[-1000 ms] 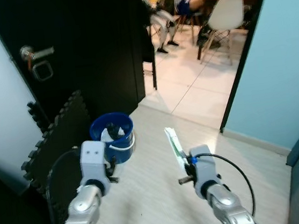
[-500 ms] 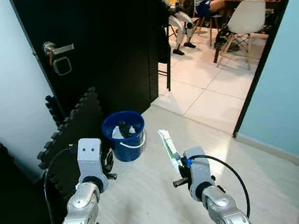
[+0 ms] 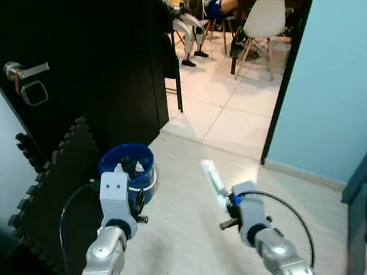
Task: Clean up the room
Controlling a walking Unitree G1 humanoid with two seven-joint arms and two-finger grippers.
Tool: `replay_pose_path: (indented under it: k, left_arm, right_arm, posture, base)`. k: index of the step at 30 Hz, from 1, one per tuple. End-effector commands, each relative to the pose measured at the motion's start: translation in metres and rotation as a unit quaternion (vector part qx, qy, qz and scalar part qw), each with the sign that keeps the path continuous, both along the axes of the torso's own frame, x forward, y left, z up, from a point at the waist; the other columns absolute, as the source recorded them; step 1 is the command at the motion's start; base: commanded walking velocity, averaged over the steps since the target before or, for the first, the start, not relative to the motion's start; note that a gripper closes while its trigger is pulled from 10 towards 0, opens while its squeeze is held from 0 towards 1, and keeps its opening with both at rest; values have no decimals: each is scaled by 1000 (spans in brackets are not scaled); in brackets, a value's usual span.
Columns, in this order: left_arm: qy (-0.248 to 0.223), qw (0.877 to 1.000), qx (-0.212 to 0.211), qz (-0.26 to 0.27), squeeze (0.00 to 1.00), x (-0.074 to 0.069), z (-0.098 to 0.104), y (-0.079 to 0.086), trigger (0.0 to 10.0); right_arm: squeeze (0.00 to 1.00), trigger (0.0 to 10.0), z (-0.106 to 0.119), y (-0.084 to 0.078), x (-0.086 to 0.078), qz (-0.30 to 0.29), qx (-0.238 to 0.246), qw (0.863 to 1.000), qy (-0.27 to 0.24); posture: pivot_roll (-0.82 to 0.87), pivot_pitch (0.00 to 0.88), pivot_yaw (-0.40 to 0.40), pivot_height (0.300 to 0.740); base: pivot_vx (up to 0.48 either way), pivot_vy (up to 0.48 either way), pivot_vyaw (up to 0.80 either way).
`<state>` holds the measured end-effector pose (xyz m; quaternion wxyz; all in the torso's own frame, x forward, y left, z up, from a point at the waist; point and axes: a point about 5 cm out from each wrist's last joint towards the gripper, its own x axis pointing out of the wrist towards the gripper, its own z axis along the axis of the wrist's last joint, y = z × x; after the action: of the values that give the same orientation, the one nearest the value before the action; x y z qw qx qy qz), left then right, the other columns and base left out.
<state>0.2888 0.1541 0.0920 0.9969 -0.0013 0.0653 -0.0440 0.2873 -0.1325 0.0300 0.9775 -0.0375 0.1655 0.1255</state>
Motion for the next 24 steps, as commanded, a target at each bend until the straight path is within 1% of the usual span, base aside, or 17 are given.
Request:
replay_pose_path:
  k: [1,9,15,19,22,23,24]
  left_arm:
    - [0,1000,-1,1,0,-2,0,2,10000]
    - [-3,1000,-3,2,0,-3,1,2,10000]
    - [-4,1000,-2,4,0,-3,1,3,10000]
    - [-2,1000,-2,3,0,-3,1,4,10000]
    - [-2,1000,-1,2,0,-3,1,3,10000]
    - [-2,1000,-1,2,0,-3,1,3,10000]
    - [-2,1000,-1,2,0,-3,1,3,10000]
  right_arm:
    - [0,10000,-3,3,-3,4,1,1000,3]
    - [0,10000,-3,5,-2,5,1,1000,1]
    - [0,10000,-2,6,1,13,-9,1000,-1]
    - [0,10000,-3,11,2,33,-27,999,0]
    - [0,10000,-3,12,3,32,-25,999,0]
    - [0,10000,-3,12,3,22,-11,1000,2]
    - [0,10000,-3,12,3,22,-11,1000,2]
  posture:
    - [92,10,-11,740]
    - [98,10,-13,740]
    - [100,11,-15,740]
    - [99,15,-13,740]
    - [101,17,-15,740]
    - [101,17,-15,740]
    - [101,17,-15,740]
  base:
    - [360,0,0]
    - [368,0,0]
    - [368,0,0]
    - [368,0,800]
    - [368,0,800]
    - [368,0,0]
    - [368,0,0]
